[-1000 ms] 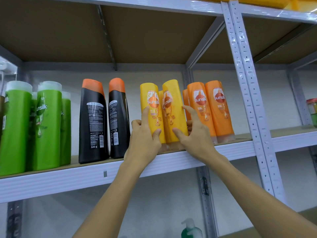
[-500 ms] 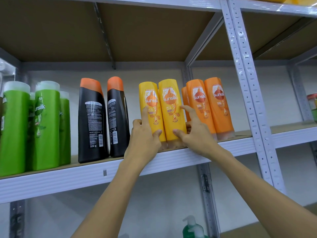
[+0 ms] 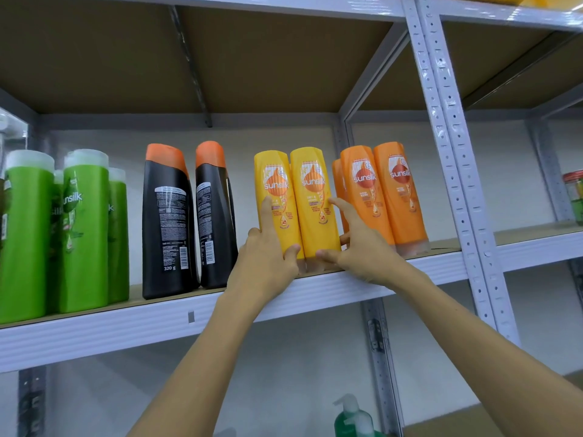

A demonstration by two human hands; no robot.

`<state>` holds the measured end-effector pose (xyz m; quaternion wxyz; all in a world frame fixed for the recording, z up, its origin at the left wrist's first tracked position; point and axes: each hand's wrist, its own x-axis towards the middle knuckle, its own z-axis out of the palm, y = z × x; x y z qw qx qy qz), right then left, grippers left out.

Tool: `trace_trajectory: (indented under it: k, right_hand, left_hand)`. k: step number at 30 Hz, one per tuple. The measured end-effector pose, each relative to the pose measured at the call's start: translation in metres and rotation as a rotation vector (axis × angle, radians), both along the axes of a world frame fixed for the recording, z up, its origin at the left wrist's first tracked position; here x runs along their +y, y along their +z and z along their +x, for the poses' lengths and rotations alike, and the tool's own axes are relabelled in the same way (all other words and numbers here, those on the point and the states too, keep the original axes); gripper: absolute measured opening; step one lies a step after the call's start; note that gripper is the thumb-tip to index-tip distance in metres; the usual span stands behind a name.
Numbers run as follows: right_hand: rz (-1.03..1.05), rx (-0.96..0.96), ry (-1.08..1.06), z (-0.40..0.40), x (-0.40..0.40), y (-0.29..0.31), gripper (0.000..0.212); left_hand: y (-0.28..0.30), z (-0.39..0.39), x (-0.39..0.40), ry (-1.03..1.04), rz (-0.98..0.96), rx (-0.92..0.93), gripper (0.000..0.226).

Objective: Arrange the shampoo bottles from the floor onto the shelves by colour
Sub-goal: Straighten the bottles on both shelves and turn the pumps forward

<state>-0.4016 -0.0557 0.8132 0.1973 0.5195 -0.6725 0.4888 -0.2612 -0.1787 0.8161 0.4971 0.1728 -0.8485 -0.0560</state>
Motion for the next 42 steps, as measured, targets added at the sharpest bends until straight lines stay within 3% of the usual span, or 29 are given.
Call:
trace_trajectory:
  k: [42]
  right_hand:
    - [-0.009, 0.048, -0.051, 0.0015, -0.0013, -0.0025, 0.098]
  left_hand:
    - [0.0014, -0.0013, 0.0047, -0.044, 0.182, 0.028, 0.101]
